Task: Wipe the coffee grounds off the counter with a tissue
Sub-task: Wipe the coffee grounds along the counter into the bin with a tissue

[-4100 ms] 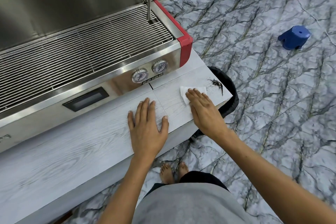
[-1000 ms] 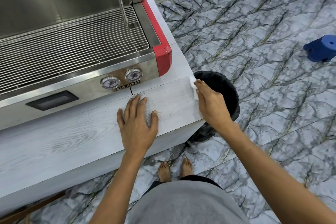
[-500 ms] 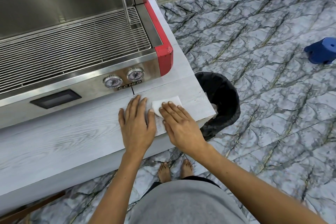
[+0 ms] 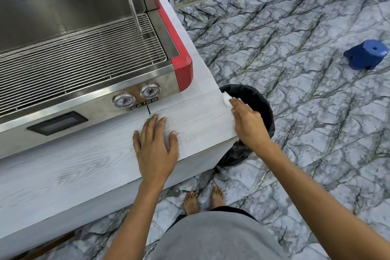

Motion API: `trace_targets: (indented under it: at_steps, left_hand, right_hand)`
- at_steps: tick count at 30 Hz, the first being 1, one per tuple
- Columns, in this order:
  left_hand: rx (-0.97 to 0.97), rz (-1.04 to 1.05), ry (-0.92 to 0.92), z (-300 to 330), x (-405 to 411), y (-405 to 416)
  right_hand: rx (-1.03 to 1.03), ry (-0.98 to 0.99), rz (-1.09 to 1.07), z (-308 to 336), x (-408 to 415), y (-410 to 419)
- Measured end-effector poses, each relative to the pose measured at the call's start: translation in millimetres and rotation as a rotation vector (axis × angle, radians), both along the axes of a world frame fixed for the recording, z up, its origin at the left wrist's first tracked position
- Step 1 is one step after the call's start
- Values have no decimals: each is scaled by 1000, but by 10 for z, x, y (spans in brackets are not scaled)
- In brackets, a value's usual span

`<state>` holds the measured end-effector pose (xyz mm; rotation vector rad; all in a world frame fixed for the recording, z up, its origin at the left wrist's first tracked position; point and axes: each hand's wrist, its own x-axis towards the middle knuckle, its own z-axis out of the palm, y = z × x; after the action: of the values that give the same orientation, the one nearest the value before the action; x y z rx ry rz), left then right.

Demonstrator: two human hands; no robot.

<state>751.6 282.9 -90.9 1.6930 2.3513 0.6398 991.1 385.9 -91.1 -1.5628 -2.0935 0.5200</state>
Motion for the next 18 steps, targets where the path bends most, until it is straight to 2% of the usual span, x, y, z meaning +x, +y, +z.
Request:
trace_targets:
  at_steps: [3,6,11,18]
  left_hand:
    - [0,1,1,3,0,1]
    - [0,4,-3,-2,1,1]
    - [5,1,-3,-15,0,7]
    - [2,-6,6,-22,-11,7]
  right_hand:
    - [-81,100,-105,137,72,-10]
    - [27,145,-21,236,-42,-181]
    - [116,-26,205,0,-348,-464]
    - [151,-163,107,-91,-512,-507]
